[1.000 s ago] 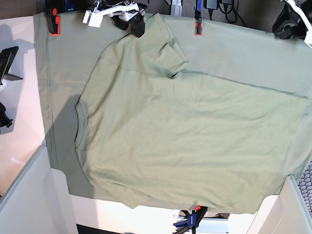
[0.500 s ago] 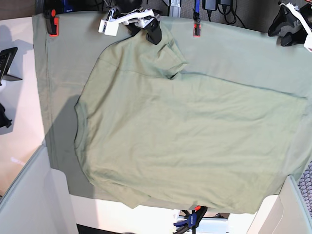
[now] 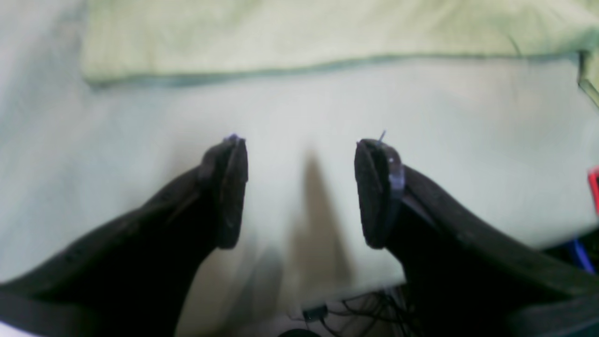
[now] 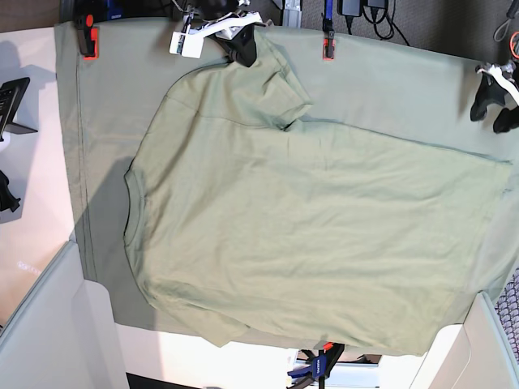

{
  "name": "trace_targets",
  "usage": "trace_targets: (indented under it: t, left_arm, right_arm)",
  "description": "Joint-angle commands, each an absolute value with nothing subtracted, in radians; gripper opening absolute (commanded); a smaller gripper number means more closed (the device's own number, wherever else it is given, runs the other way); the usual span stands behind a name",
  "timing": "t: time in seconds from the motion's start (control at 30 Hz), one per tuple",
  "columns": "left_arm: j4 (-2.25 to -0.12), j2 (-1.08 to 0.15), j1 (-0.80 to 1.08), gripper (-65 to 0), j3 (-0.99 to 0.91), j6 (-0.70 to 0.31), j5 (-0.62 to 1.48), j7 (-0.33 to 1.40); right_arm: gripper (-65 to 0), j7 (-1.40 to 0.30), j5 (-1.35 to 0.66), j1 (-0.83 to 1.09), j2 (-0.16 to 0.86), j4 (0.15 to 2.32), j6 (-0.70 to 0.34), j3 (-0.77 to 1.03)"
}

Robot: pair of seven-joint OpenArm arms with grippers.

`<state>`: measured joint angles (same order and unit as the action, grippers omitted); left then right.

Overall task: Fold the T-shirt properly
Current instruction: 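Lower the right gripper onto the shirt's shoulder seam and pinch it, then lower the left gripper onto the shirt's side edge and pinch it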

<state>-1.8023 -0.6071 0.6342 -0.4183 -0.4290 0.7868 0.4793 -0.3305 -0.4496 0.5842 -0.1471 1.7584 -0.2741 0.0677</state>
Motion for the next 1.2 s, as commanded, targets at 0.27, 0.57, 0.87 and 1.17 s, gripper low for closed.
trace_targets:
  t: [0.27,0.57,0.87,1.17]
  left_arm:
    - [-1.589,-0.624,0.439,-25.6,-0.425,-0.347,0.773,0.458]
    - [-1.190,-0.624,0.157,-25.6,-0.425,-0.346,0.781,0.455]
    - [-0.941,-0.623,-0.028,-25.7,-0.335,-0.348,0.820,0.476]
    - [-0.957,-0.607,-0.027,-25.7,-0.267,-0.434,0.853,0.582]
  right_arm:
    - [-65.0,-0.315,-0.451,0.591,-0.150,1.773,-0.296,0.065]
    - [-65.0,-0.315,-0.451,0.591,-0.150,1.773,-0.296,0.065]
    - [-65.0,-0.314,-0.451,0.593,-0.150,1.773,-0.296,0.065]
    - [-65.0,-0.314,-0.441,0.593,-0.150,1.773,-0.296,0.065]
